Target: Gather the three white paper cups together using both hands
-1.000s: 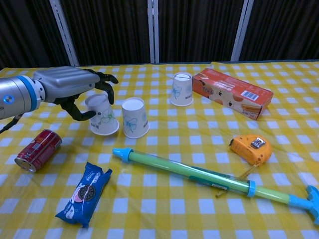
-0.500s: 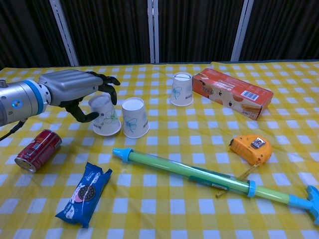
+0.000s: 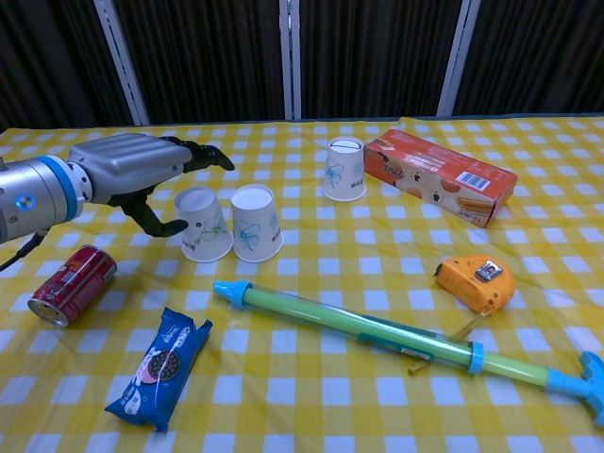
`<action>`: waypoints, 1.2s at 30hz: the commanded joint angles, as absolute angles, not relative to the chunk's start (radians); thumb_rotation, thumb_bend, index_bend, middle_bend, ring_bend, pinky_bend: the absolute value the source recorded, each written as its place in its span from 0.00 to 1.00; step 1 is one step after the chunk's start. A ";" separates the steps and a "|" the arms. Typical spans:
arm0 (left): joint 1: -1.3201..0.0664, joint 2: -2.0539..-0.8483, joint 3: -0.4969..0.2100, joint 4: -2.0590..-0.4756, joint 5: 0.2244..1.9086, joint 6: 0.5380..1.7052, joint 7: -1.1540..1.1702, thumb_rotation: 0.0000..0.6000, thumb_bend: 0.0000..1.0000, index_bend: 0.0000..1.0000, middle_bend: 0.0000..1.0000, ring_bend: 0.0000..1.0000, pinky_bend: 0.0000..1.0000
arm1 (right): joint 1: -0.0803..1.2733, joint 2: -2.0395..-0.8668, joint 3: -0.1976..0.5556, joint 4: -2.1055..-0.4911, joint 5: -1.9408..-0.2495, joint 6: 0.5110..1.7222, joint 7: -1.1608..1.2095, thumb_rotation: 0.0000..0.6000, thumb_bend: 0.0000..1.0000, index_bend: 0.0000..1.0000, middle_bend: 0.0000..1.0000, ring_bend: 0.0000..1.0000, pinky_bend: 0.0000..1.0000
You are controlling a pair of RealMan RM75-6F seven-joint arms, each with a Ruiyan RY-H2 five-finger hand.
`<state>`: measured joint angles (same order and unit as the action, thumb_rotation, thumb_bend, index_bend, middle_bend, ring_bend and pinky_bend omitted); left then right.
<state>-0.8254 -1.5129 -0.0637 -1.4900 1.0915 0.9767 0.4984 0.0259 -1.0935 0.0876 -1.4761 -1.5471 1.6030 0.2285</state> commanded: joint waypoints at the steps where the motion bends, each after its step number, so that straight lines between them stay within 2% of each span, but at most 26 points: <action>1: -0.799 -1.476 -0.068 -1.536 1.126 1.022 0.471 1.00 0.38 0.02 0.00 0.00 0.00 | 0.026 -1.094 0.087 -1.475 -1.548 1.603 0.227 1.00 0.06 0.07 0.00 0.00 0.00; 4: -0.763 -1.438 -0.068 -1.582 1.171 1.088 0.442 1.00 0.32 0.00 0.00 0.00 0.00 | 0.027 -1.096 0.088 -1.473 -1.546 1.601 0.222 1.00 0.06 0.07 0.00 0.00 0.00; 9: -0.650 -1.361 -0.040 -1.663 1.273 1.269 0.395 1.00 0.13 0.00 0.00 0.00 0.00 | 0.032 -1.102 0.088 -1.468 -1.540 1.587 0.213 1.00 0.06 0.06 0.00 0.00 0.00; 12: -0.540 -1.323 0.006 -1.694 1.324 1.414 0.378 1.00 0.10 0.00 0.00 0.00 0.00 | 0.044 -1.113 0.084 -1.462 -1.538 1.561 0.195 1.00 0.06 0.05 0.00 0.00 0.00; 16: -0.454 -1.297 0.044 -1.706 1.366 1.499 0.342 1.00 0.10 0.00 0.00 0.00 0.00 | 0.058 -1.125 0.086 -1.466 -1.535 1.541 0.173 1.00 0.06 0.05 0.00 0.00 0.00; 22: -0.372 -1.253 0.083 -1.710 1.412 1.548 0.277 1.00 0.10 0.00 0.00 0.00 0.00 | 0.102 -1.135 0.101 -1.516 -1.548 1.505 0.116 1.00 0.06 0.05 0.00 0.00 0.00; 28: -0.338 -1.234 0.073 -1.686 1.421 1.550 0.189 1.00 0.10 0.00 0.00 0.00 0.00 | 0.194 -1.125 0.144 -1.620 -1.563 1.427 0.014 1.00 0.06 0.10 0.00 0.00 0.00; 32: -0.331 -1.214 0.048 -1.673 1.397 1.521 0.122 1.00 0.10 0.00 0.00 0.00 0.00 | 0.325 -1.144 0.224 -1.717 -1.516 1.296 -0.079 1.00 0.06 0.16 0.00 0.00 0.00; 36: -0.329 -1.205 0.035 -1.661 1.395 1.495 0.090 1.00 0.10 0.00 0.00 0.00 0.00 | 0.447 -1.189 0.294 -1.743 -1.409 1.151 -0.130 1.00 0.06 0.20 0.00 0.00 0.02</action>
